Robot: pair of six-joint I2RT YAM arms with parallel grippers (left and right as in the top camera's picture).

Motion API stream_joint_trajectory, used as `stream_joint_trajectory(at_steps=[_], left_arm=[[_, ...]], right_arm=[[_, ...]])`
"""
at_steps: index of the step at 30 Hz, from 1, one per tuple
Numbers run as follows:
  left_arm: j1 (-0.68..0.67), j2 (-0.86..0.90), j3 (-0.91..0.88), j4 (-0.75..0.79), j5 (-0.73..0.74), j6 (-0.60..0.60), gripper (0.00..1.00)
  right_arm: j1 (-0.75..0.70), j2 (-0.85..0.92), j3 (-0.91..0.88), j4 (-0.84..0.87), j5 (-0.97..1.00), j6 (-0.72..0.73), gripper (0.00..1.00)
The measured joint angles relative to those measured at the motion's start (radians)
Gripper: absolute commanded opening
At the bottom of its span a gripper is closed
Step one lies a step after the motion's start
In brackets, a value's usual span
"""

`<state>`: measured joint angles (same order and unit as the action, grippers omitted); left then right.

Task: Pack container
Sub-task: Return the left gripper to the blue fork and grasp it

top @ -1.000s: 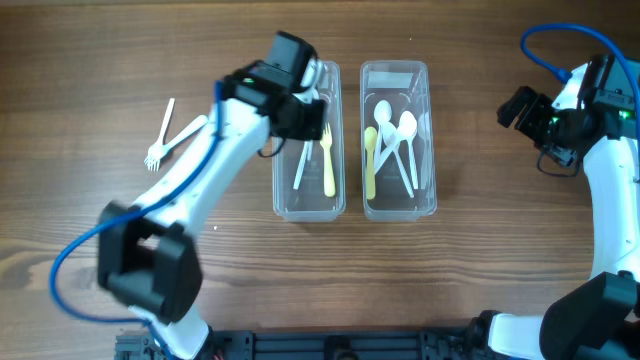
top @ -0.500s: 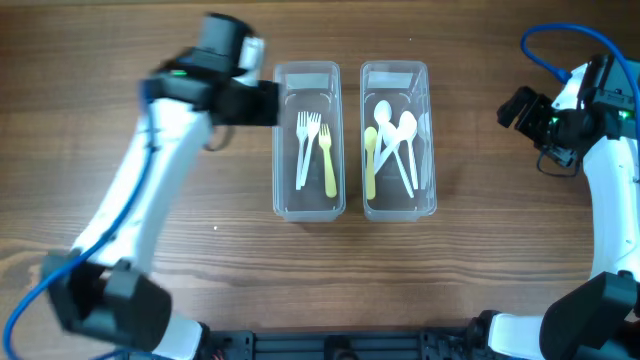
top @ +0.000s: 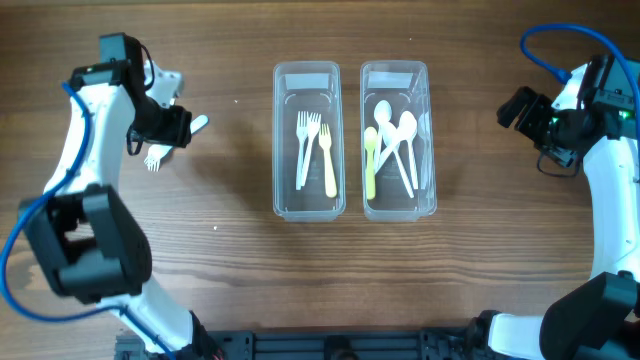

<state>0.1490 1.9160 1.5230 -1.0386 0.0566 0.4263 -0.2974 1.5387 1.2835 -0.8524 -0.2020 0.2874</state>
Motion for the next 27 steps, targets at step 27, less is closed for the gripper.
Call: stream_joint_trajectory(at_steps=[27], left_arm=[[-0.001,0.219,-0.010,0.199,0.000,0.433,0.57]], right_arm=[[0.000,0.000,0.000,-0.033,0.000,0.000,1.00]])
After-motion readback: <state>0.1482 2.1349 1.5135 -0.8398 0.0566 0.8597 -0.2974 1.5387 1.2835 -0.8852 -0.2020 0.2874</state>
